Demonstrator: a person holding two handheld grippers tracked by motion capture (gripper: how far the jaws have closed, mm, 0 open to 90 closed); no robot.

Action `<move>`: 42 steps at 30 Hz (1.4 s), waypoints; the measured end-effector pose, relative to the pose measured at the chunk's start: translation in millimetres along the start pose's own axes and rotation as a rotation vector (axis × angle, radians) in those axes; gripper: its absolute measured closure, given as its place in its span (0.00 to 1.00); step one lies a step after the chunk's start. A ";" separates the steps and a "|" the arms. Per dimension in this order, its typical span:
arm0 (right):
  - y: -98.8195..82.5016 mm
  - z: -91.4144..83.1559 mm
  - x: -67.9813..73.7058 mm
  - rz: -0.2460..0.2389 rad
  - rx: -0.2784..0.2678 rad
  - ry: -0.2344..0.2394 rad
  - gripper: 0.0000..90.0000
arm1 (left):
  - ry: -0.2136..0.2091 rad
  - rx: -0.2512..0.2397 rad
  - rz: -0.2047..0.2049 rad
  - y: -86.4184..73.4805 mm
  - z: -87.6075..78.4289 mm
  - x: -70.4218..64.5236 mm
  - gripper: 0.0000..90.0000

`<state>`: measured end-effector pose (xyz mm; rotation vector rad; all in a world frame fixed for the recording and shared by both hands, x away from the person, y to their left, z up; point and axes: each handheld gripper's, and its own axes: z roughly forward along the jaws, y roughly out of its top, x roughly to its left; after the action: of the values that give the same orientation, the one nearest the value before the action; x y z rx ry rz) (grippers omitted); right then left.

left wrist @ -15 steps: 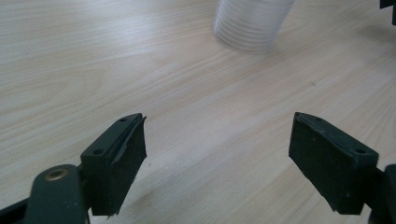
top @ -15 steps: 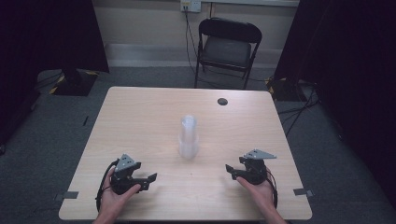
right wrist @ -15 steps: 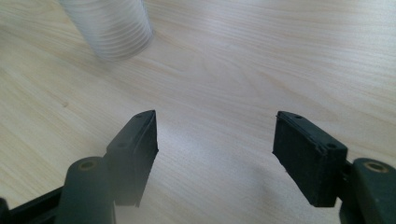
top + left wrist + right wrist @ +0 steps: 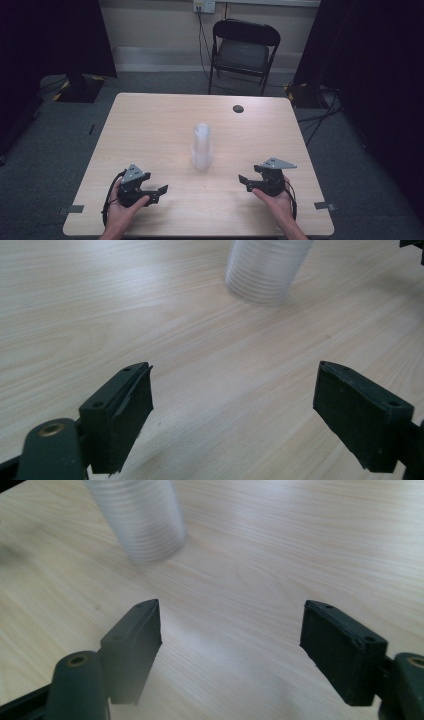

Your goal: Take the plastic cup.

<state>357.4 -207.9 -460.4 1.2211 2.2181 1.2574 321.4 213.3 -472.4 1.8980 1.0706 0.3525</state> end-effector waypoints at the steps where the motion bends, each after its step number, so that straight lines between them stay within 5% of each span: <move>1: 0.7 -0.6 3.0 -0.010 -0.009 0.012 0.25 | -0.003 -0.002 0.004 -0.2 -0.3 -0.4 0.17; 7: 12.1 -2.6 16.9 -0.048 -0.033 0.079 0.22 | -0.007 0.002 0.025 -0.5 -1.2 -2.5 0.17; 21: 47.6 5.6 40.2 -0.140 -0.093 0.157 0.30 | -0.003 0.015 0.041 -0.4 -1.2 -5.3 0.18; 42: 95.7 38.0 55.6 -0.183 -0.159 0.179 0.28 | -0.013 0.011 0.035 2.1 1.2 -3.5 0.19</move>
<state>398.3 -118.8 -396.6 0.8563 2.2412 1.4837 321.2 209.4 -470.7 1.9285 1.0339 0.3547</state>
